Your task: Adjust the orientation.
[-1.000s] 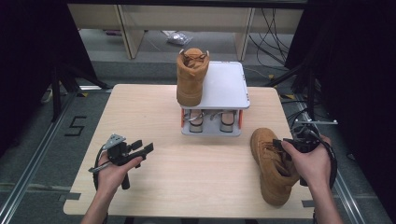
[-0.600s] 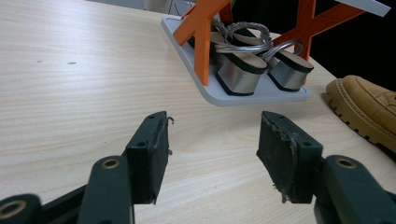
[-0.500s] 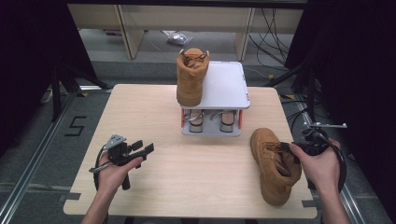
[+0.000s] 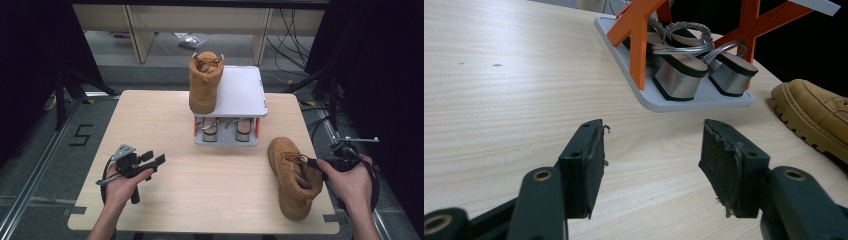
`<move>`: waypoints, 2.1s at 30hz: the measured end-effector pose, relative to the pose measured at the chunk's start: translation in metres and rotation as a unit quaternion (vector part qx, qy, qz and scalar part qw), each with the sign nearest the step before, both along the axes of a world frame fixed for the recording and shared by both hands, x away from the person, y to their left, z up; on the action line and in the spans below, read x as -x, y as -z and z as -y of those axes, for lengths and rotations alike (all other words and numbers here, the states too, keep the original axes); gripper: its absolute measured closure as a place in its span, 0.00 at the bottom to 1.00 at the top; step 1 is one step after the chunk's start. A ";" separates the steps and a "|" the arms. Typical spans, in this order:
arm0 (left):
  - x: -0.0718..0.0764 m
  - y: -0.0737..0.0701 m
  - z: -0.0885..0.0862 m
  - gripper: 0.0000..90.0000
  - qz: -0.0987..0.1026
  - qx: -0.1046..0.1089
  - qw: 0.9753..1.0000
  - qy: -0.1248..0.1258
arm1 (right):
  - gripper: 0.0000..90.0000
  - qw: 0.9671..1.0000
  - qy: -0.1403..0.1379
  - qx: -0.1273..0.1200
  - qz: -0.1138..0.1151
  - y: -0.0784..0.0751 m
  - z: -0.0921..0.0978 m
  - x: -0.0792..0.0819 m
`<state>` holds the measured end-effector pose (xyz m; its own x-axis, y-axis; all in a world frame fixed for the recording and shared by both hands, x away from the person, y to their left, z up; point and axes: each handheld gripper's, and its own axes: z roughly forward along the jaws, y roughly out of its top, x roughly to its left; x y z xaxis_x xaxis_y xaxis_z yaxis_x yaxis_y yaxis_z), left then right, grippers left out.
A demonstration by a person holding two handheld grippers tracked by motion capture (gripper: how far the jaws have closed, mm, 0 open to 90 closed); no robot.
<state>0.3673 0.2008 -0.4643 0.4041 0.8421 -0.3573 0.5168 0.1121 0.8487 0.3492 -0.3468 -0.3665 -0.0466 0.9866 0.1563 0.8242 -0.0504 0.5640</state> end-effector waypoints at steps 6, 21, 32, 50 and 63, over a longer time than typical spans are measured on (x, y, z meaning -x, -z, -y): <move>0.000 0.001 0.000 0.47 -0.001 -0.003 1.000 -0.001 | 0.59 1.000 -0.010 -0.002 -0.011 0.005 0.002 0.002; 0.000 0.002 0.001 0.47 -0.004 -0.001 1.000 0.000 | 0.66 0.998 -0.029 0.012 -0.047 0.022 0.004 0.003; 0.000 0.002 0.000 0.47 -0.004 0.002 1.000 0.001 | 0.72 0.995 -0.010 0.008 -0.102 0.017 -0.003 0.001; 0.000 0.003 0.000 0.48 -0.008 0.001 1.000 0.003 | 0.86 0.985 -0.003 -0.005 -0.173 0.025 -0.007 -0.009; 0.000 0.005 0.000 0.48 -0.010 0.002 1.000 0.004 | 0.91 0.983 0.007 -0.022 -0.184 0.025 -0.003 -0.012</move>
